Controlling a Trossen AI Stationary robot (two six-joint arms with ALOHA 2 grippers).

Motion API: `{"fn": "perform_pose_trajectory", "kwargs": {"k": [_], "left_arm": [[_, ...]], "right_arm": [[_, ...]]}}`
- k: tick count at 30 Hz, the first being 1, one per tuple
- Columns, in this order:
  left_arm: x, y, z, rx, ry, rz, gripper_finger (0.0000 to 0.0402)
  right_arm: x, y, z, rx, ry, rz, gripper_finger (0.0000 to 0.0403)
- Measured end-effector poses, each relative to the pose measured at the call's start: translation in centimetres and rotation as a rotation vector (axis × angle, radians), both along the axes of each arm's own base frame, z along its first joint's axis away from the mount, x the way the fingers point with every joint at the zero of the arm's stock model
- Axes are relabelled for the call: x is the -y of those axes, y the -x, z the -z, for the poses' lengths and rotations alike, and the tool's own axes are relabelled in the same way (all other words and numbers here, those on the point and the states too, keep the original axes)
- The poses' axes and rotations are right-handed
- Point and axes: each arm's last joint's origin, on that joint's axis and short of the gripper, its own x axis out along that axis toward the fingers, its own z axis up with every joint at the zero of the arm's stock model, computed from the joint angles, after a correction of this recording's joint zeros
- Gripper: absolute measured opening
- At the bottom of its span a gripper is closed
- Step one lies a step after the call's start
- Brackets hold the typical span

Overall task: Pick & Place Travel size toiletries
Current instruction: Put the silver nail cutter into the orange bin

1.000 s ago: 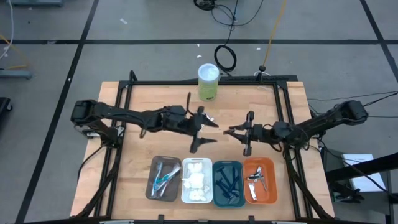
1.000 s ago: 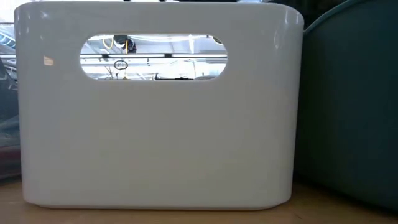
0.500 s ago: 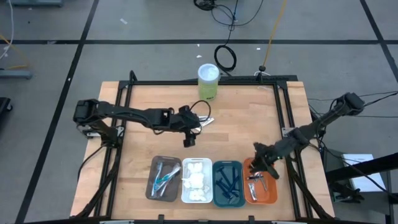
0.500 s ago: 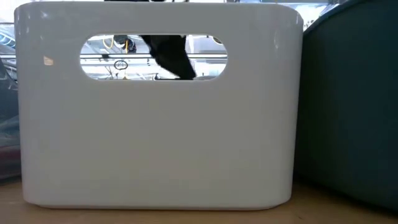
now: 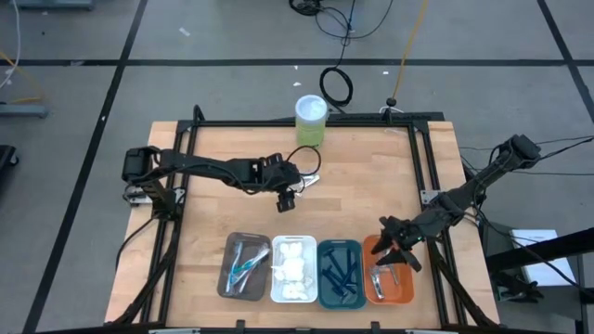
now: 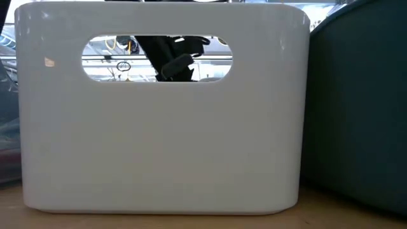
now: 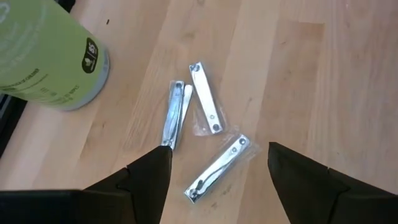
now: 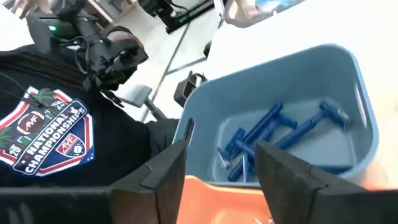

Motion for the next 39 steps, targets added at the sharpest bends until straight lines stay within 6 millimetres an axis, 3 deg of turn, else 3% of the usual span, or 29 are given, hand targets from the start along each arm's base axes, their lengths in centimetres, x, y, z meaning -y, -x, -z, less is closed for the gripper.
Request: {"fn": "perform_pose_trajectory", "kwargs": {"k": [6,13,20,27,31,36,39], "left_arm": [[0.0,0.2,0.1,-0.038,-0.025,0.038,0.0260],[-0.8,-0.2,2.5,-0.170,-0.099,0.163,0.0248],[-4.2,-0.4,7.1,-0.275,0.057,0.180,0.0229],[-5.8,-0.2,9.0,-0.288,0.193,0.184,0.0204],[-5.6,0.2,9.2,-0.317,0.264,0.205,0.0160],[-5.4,0.4,9.3,-0.337,0.288,0.195,0.0045],[-5.4,0.4,8.9,-0.329,0.299,0.172,0.0031]], "right_arm": [[0.2,-0.3,-0.4,0.074,0.039,-0.005,0.0200],[0.4,-0.4,-0.4,0.098,0.076,-0.002,0.0199],[0.6,-0.6,-0.4,0.107,0.086,0.008,0.0197],[0.6,-0.6,-0.4,0.107,0.086,0.008,0.0196],[0.6,-0.6,-0.4,0.106,0.086,0.008,0.0196],[0.6,-0.6,-0.4,0.129,0.122,0.009,0.0192],[0.7,-0.6,-0.4,0.142,0.148,0.024,0.0192]]}}
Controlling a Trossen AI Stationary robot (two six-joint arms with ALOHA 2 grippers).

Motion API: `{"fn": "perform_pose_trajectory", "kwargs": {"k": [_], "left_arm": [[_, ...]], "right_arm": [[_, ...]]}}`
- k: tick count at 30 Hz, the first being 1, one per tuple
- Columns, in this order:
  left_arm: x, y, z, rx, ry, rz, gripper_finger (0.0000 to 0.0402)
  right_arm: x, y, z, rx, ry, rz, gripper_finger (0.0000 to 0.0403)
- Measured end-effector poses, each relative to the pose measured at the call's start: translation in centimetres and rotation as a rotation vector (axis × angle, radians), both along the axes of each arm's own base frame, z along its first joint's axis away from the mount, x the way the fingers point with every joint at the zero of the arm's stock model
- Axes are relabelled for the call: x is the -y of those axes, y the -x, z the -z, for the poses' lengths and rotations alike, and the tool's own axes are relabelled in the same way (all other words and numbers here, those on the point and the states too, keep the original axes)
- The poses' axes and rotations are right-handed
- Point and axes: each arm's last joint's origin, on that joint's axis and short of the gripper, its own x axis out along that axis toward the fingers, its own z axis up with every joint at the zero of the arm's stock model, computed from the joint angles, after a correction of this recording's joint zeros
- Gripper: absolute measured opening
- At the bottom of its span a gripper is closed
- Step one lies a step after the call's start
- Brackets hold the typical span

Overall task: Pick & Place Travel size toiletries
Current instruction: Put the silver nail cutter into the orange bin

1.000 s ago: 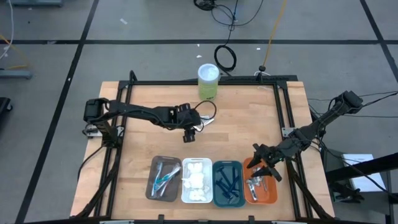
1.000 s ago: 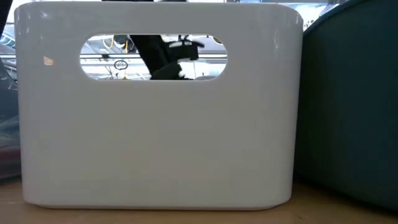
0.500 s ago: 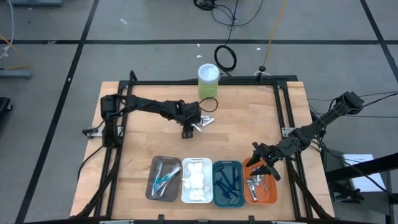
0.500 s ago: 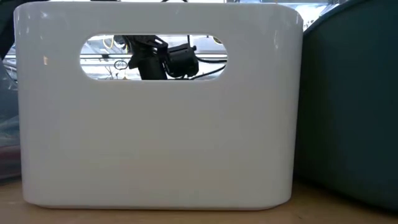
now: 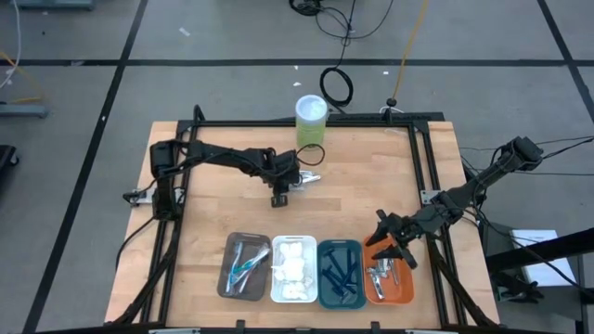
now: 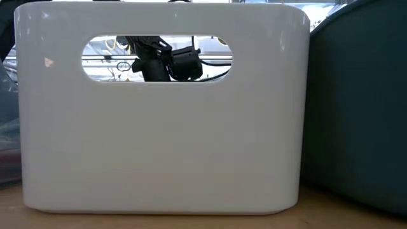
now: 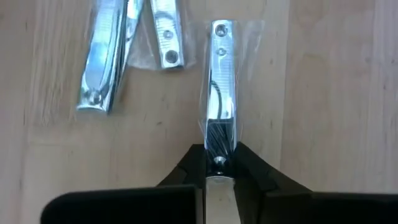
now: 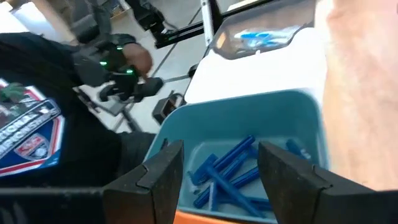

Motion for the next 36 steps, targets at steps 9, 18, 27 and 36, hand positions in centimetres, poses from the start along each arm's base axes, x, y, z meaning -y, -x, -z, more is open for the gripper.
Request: {"fn": "perform_pose_trajectory", "kwargs": {"k": [9,18,27,36], "left_arm": [[2.4,0.6,-5.9,0.167,-0.004,0.066,0.0031],[4.9,-1.3,-13.2,0.736,-0.023,0.259,0.0031],[6.1,-4.1,-13.6,1.040,-0.020,0.331,0.0031],[6.2,-6.2,-11.9,1.186,0.047,0.313,0.0031]], "right_arm": [[0.5,-0.2,0.0,0.052,0.101,0.144,0.0191],[3.0,-0.3,1.8,0.131,0.421,0.620,0.0188],[5.7,-0.6,1.9,0.438,0.354,0.750,0.0197],[6.0,-3.2,0.7,0.581,0.420,0.618,0.0245]]}}
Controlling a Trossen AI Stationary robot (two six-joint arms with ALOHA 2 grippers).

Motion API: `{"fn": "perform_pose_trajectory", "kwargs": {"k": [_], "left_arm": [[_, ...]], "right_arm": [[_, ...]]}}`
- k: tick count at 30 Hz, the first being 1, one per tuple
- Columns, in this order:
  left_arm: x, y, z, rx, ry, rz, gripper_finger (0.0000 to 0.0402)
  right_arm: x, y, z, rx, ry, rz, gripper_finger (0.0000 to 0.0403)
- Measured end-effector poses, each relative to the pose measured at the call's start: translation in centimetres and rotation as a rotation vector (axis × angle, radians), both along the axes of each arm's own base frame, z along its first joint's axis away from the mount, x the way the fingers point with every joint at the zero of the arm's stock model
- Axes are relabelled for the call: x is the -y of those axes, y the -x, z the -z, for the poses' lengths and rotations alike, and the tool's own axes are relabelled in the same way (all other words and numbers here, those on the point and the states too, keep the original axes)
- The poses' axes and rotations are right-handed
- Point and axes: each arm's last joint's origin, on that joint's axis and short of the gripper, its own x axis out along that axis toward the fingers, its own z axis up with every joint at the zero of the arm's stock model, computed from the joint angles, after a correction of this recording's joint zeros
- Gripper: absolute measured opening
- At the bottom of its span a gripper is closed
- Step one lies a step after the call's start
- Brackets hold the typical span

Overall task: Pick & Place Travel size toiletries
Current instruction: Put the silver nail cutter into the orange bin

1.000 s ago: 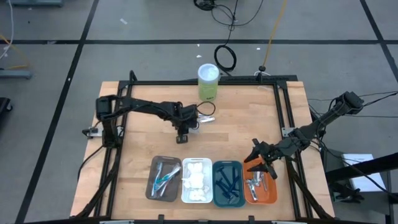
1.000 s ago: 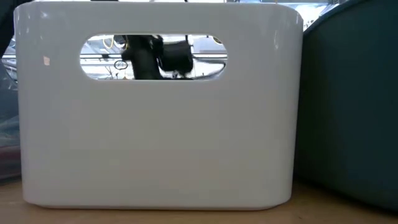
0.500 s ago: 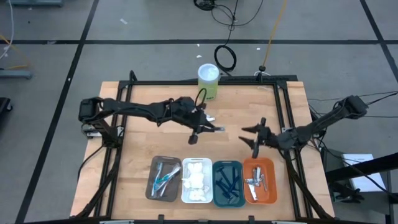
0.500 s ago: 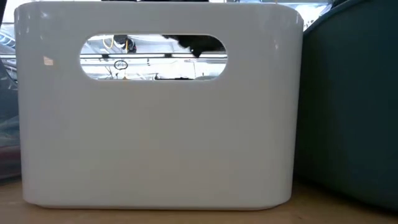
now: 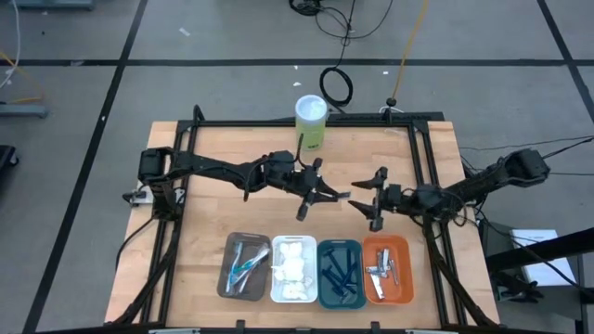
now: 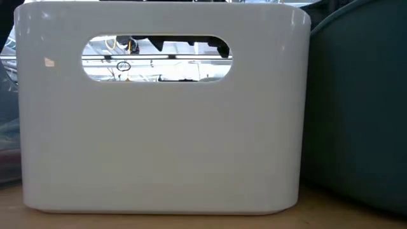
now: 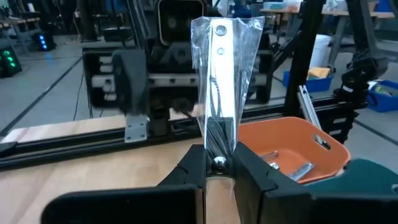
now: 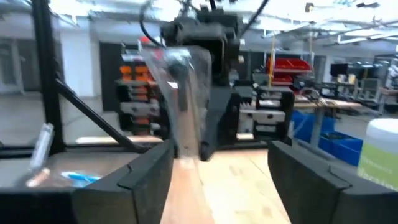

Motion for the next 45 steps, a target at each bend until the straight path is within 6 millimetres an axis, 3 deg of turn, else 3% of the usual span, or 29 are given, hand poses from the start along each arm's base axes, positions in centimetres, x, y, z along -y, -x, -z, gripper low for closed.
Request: {"fn": "perform_pose_trajectory", "kwargs": {"k": [6,10,14,20,25,29,34,39,45], "left_arm": [[0.0,0.0,0.0,0.003,0.013,0.000,0.0031],[-0.1,0.0,0.0,-0.001,0.016,-0.002,0.0031],[-0.1,0.0,0.1,-0.006,0.017,-0.002,0.0031],[-0.1,0.0,0.0,-0.008,0.017,-0.006,0.0031],[-0.1,0.0,0.0,-0.020,0.036,-0.008,0.0036],[0.0,0.0,0.3,-0.105,0.165,-0.037,0.0088],[0.3,0.9,1.4,-0.302,0.213,-0.116,0.0185],[0.4,2.5,0.1,-0.380,0.076,-0.250,0.0264],[-0.6,4.2,-1.5,-0.403,-0.125,-0.551,0.0303]], "right_arm": [[-0.1,-2.5,-0.6,-0.014,0.017,-0.027,0.0271],[-0.1,-3.7,-0.9,-0.020,0.027,-0.028,0.0255],[0.0,-4.0,-0.9,-0.025,0.028,-0.022,0.0195],[-0.1,-3.8,-1.3,-0.010,0.062,-0.025,0.0048],[-0.1,-3.8,-1.4,-0.001,0.091,-0.036,0.0041],[0.0,-3.8,-1.4,0.000,0.090,-0.031,0.0041],[0.0,-3.5,-1.9,0.018,0.074,-0.033,0.0041],[0.0,-2.8,-2.2,-0.036,0.014,-0.071,0.0041],[-0.9,-0.7,-2.8,-0.124,-0.137,-0.313,0.0041]]}}
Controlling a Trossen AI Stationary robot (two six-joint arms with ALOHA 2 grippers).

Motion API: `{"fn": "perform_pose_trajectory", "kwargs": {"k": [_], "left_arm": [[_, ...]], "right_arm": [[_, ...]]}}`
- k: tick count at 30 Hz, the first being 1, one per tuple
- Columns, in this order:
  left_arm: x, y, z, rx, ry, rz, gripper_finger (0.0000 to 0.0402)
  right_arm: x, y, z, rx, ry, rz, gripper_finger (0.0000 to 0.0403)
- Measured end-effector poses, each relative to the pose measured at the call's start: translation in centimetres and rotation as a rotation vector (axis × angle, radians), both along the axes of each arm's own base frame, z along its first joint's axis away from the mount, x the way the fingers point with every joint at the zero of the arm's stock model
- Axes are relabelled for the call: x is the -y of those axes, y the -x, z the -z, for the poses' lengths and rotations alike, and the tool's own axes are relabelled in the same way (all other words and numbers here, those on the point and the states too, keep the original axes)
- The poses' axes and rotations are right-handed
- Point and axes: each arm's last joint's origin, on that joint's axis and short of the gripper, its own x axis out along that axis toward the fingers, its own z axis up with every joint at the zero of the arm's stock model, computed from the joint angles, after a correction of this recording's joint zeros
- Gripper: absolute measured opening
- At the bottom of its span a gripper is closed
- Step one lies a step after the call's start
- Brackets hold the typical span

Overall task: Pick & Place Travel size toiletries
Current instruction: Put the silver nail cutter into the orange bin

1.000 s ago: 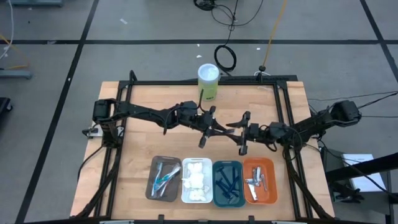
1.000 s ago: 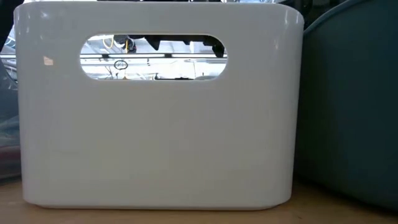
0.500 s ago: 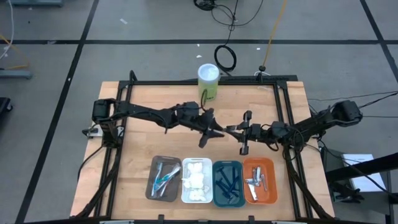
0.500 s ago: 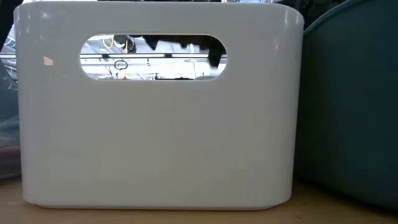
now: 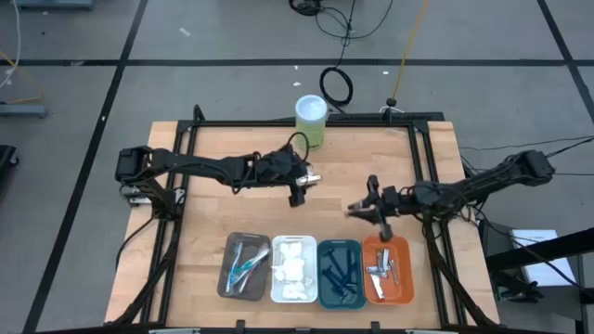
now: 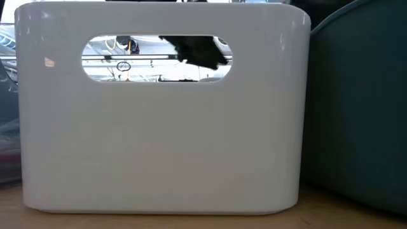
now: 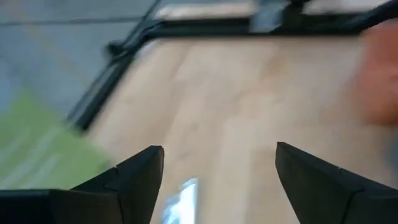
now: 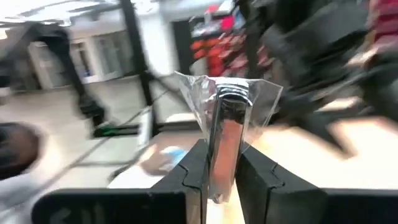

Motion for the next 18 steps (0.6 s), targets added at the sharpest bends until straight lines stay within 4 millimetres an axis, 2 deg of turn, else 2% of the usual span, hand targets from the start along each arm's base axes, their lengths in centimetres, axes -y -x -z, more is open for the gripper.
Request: {"fn": "perform_pose_trajectory", "kwargs": {"k": [3,8,18], "left_arm": [[-0.5,0.2,0.3,-0.044,-0.052,-0.081,0.0306],[-1.3,0.7,0.8,-0.099,-0.022,-0.120,0.0300],[-2.2,1.1,1.5,-0.148,0.028,-0.177,0.0272]], "right_arm": [[-0.7,1.2,-0.1,-0.070,-0.083,-0.093,0.0041],[-2.1,2.7,0.6,-0.227,-0.221,-0.201,0.0041],[-4.8,4.7,4.2,-0.703,-0.459,-0.249,0.0041]]}}
